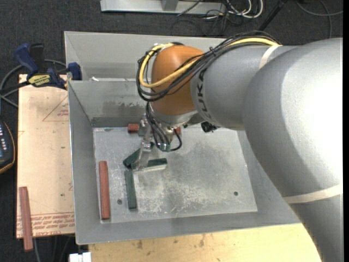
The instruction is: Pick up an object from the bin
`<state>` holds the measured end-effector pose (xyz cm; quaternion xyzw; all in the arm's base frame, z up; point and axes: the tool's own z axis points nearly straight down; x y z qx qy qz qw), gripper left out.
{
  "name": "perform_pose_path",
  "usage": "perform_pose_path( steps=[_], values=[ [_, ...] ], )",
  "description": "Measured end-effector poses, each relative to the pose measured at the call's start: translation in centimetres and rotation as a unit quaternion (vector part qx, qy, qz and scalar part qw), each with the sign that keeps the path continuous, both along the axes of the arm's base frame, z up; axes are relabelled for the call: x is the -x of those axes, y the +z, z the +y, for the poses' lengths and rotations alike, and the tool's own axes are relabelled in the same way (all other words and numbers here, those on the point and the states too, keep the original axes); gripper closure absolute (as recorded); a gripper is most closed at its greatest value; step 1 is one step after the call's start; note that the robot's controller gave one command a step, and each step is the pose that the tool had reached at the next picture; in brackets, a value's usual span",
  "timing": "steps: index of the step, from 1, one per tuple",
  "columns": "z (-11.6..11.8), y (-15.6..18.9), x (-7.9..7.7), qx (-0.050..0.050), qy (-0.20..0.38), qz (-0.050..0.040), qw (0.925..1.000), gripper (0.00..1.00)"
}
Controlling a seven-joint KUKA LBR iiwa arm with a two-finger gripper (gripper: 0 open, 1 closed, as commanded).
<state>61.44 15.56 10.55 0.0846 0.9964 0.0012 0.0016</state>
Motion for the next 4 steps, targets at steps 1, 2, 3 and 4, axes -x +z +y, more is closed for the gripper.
perform_pose_path(
  steps=[1,2,3,4],
  values=[
    [-0.5,-3.5,0.5,-0.001,-0.062,0.0029,0.9981,0.00],
    [-0.4,-3.4,0.4,0.000,-0.061,0.0015,0.9981,0.00],
    [-0.4,-3.4,0.4,0.000,-0.061,0.0007,0.9981,1.00],
    [-0.4,-1.8,0.3,0.000,-0.060,0.0002,0.9982,1.00]
  ],
)
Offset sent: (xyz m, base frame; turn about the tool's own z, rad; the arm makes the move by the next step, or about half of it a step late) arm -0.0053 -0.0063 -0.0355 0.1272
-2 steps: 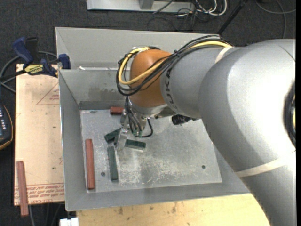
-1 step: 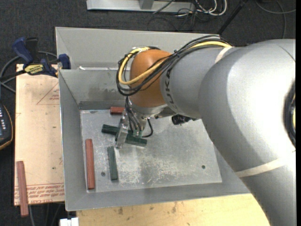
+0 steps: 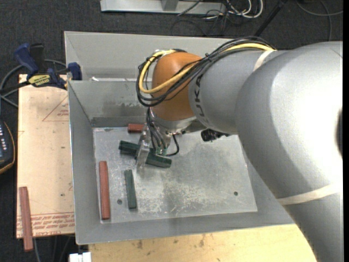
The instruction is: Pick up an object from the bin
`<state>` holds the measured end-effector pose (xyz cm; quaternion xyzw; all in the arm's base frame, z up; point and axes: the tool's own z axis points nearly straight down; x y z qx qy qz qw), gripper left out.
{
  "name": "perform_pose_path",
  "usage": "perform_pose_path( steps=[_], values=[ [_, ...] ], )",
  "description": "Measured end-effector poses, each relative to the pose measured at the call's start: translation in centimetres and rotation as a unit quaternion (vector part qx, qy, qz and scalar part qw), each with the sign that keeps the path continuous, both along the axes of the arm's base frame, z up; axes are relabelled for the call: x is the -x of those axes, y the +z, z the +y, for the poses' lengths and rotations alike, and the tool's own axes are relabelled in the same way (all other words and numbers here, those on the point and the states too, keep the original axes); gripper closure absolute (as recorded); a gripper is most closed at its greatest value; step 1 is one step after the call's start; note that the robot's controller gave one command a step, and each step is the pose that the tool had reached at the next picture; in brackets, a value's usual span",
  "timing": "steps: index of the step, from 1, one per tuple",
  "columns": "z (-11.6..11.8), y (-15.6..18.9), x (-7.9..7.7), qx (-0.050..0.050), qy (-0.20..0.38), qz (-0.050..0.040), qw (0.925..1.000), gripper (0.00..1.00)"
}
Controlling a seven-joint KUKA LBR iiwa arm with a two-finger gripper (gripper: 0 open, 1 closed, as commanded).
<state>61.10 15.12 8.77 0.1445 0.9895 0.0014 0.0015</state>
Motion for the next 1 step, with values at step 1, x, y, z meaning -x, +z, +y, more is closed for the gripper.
perform_pose_path(
  steps=[1],
  values=[
    [0.05,7.20,-0.20,0.000,0.001,-0.0027,1.0000,1.00]
  ],
)
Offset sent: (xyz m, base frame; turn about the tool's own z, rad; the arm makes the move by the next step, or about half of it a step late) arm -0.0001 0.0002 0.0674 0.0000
